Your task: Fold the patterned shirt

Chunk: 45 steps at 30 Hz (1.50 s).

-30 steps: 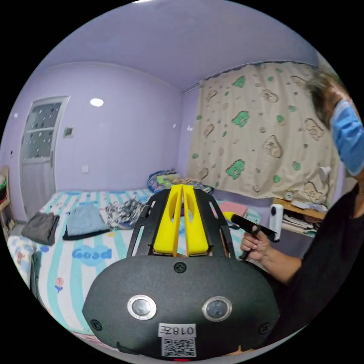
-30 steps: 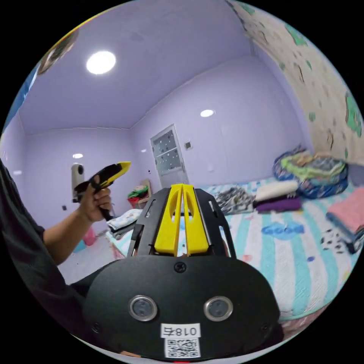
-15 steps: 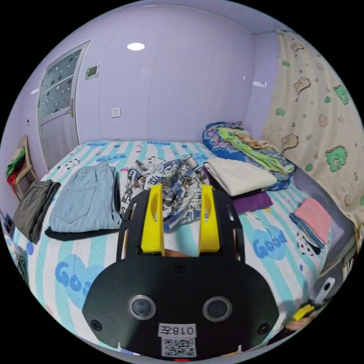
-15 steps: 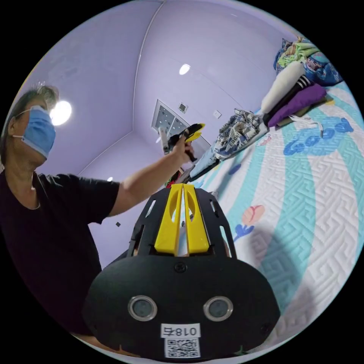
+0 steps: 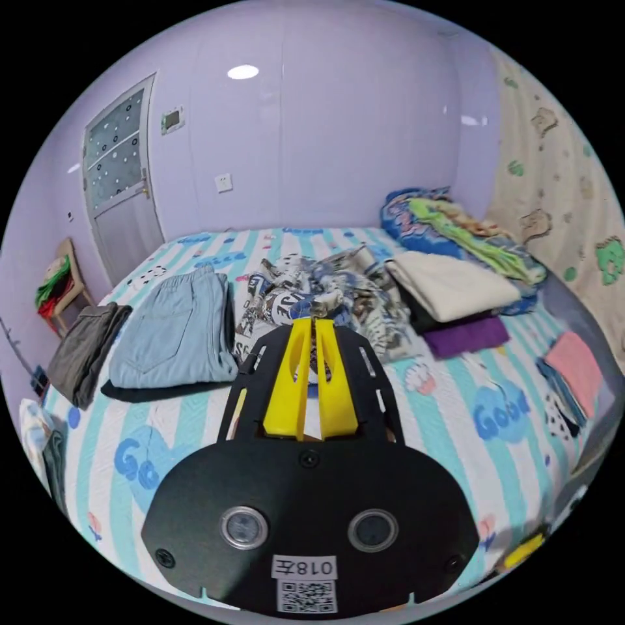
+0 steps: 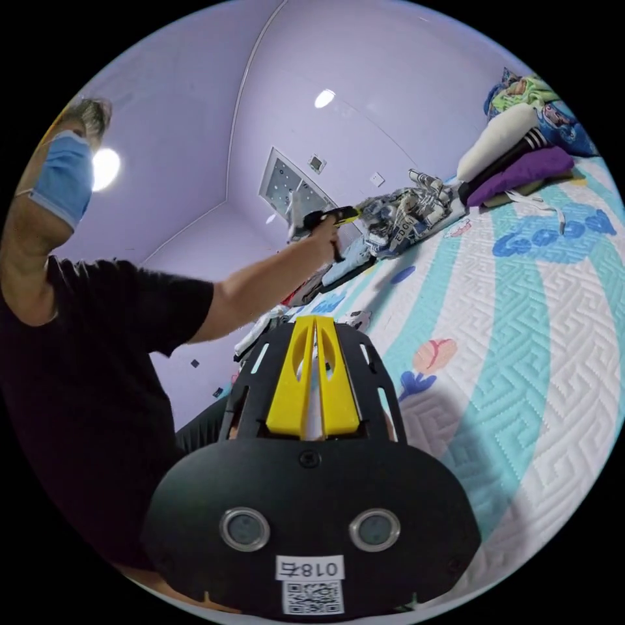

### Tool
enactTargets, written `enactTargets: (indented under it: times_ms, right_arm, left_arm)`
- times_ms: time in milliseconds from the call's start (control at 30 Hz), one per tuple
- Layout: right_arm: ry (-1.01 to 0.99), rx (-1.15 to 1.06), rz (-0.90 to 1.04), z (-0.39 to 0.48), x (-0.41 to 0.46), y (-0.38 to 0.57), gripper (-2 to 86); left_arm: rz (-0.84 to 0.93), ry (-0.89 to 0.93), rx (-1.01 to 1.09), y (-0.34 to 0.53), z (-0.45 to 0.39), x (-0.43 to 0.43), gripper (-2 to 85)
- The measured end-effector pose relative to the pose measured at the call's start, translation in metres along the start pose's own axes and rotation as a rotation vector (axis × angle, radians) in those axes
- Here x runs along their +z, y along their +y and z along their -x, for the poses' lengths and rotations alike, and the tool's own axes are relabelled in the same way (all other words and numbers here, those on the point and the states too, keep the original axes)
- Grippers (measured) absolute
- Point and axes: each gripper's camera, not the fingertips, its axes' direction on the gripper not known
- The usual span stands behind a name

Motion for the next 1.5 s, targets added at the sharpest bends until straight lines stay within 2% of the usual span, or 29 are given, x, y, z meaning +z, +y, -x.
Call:
enactTargets:
  times_ms: [33, 233, 300, 367, 467, 667, 867, 1000, 1133, 1200, 1233, 1333, 1433, 1500]
  right_arm:
    - [0.006, -0.007, -0.003, 0.002, 0.0, -0.001, -0.5]
    - [0.083, -0.059, -0.069, 0.025, -0.001, -0.008, -0.4]
    - [0.095, -0.061, -0.106, 0.037, -0.005, -0.01, -0.2]
    - [0.12, -0.056, -0.136, 0.049, -0.009, -0.011, 0.3]
    - [0.187, -0.045, -0.14, 0.078, -0.006, -0.019, 2.6]
    - [0.194, -0.282, 0.168, 0.186, 0.088, -0.045, 9.3]
    - [0.215, -0.501, 0.516, 0.266, 0.2, -0.02, 11.0]
    - [0.395, -0.665, 0.64, 0.298, 0.248, 0.01, 11.9]
    - [0.606, -0.746, 0.817, 0.292, 0.288, 0.038, 12.1]
    - [0.739, -0.683, 0.894, 0.274, 0.292, 0.043, 6.8]
    - [0.737, -0.64, 0.856, 0.272, 0.285, 0.038, 5.8]
    - [0.585, -0.316, 0.661, 0.258, 0.222, 0.003, 2.9]
    - [0.382, 0.002, 0.369, 0.233, 0.127, -0.02, 2.0]
    - [0.203, 0.231, 0.031, 0.213, 0.036, -0.01, 1.5]
  left_arm:
    - [-0.055, 0.077, 0.019, 0.025, 0.003, -0.038, -0.9]
    - [-0.083, 0.328, -0.016, 0.187, 0.037, -0.207, -0.9]
    - [-0.043, 0.316, 0.03, 0.236, 0.042, -0.253, -0.9]
    - [0.072, 0.346, 0.084, 0.292, 0.05, -0.295, -0.9]
    - [0.237, 0.352, -0.009, 0.346, 0.076, -0.319, -0.9]
    - [0.325, 0.471, -0.38, 0.399, 0.133, -0.307, -0.9]
    - [0.361, 0.507, -0.387, 0.415, 0.153, -0.304, -0.9]
    - [0.367, 0.525, -0.41, 0.431, 0.172, -0.305, -0.9]
    - [0.362, 0.557, -0.43, 0.445, 0.191, -0.309, -0.9]
    - [0.356, 0.562, -0.427, 0.449, 0.197, -0.314, -1.0]
    - [0.348, 0.565, -0.431, 0.453, 0.202, -0.318, -1.0]
    - [0.304, 0.577, -0.464, 0.466, 0.218, -0.335, -0.9]
    - [0.223, 0.598, -0.525, 0.48, 0.235, -0.354, -1.0]
    - [0.106, 0.592, -0.547, 0.488, 0.24, -0.375, -0.9]
